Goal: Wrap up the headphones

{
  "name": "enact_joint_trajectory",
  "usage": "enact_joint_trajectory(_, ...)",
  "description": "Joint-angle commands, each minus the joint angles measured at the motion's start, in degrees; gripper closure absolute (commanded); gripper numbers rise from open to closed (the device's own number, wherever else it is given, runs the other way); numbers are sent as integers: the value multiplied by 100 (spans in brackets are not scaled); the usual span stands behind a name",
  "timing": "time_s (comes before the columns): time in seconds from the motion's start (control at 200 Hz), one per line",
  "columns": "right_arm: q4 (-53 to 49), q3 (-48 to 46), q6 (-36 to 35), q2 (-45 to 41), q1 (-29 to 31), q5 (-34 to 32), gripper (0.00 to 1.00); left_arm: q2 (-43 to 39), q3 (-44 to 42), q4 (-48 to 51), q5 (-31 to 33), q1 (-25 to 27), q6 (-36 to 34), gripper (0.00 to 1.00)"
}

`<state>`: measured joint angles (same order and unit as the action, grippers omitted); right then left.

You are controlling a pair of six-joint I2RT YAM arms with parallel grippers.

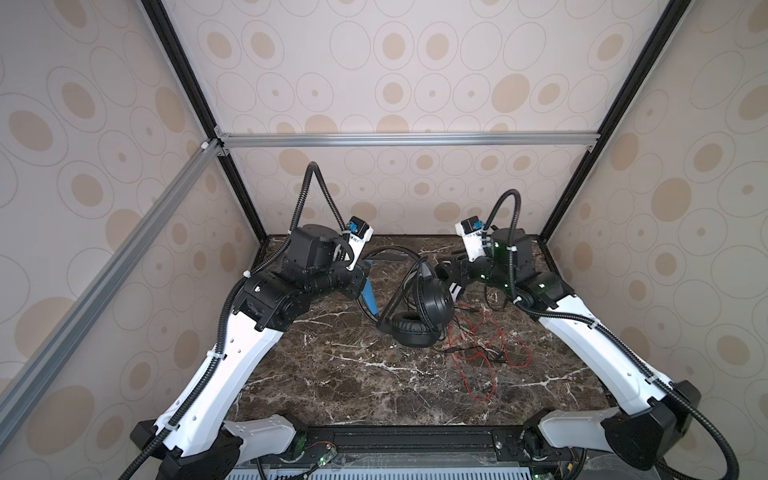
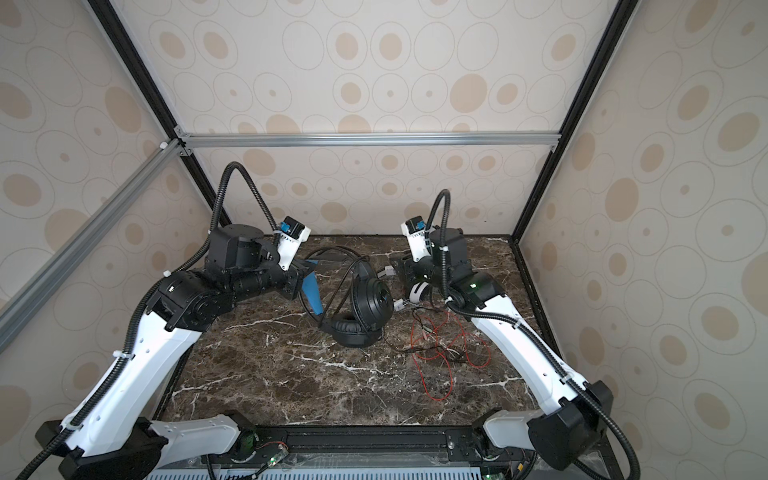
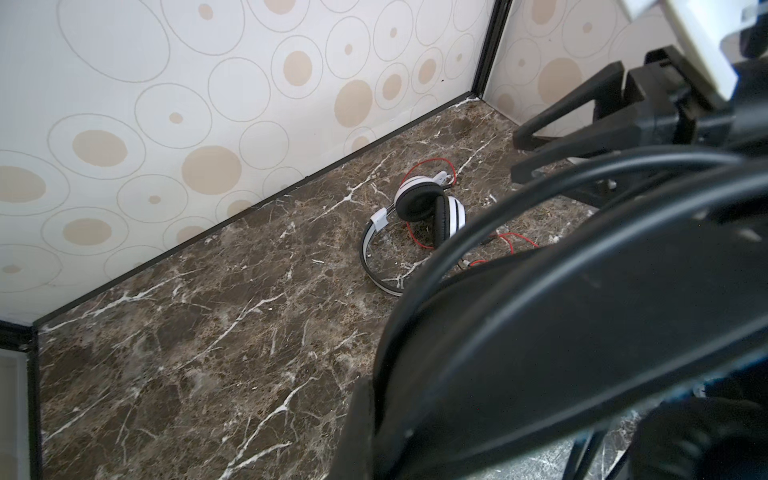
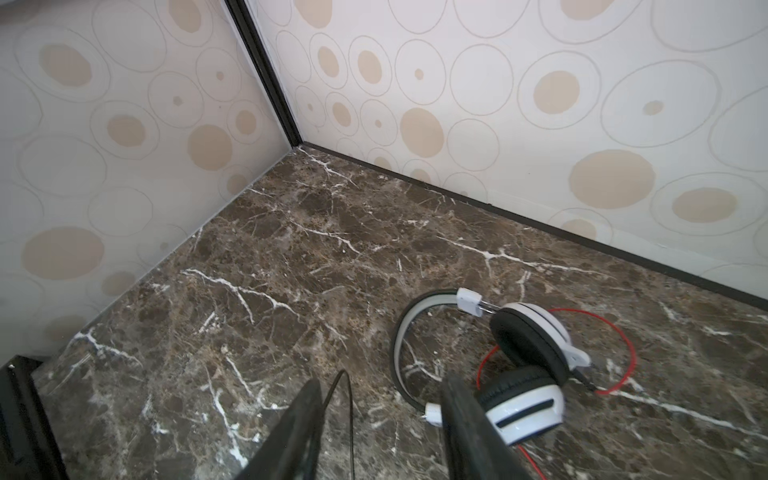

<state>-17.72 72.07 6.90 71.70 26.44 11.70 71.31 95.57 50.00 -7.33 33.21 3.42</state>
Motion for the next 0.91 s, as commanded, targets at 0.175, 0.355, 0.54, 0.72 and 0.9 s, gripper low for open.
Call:
enact_joint_trajectory(0.175, 915, -1150, 363, -675, -42, 1158, 43, 377, 1303, -231, -408, -5, 538, 100)
enact_joint_trajectory(0.355, 1531, -1632, 499, -788, -48, 1541, 28, 541, 1552, -297, -488, 1, 673, 100)
enact_joint_trajectory(0.54, 2119, -1644, 365, -390, -43, 1914, 24, 542, 1530, -532, -523, -5, 844, 100)
enact_joint_trajectory(0.72, 2334, -1467, -28, 126, -45, 2395, 24, 669, 1762, -534, -482, 5, 886, 100)
enact_joint_trajectory(0.9, 2407, -1656, -318, 140, -43, 2319, 23, 735, 1920, -574, -470, 1, 960, 100)
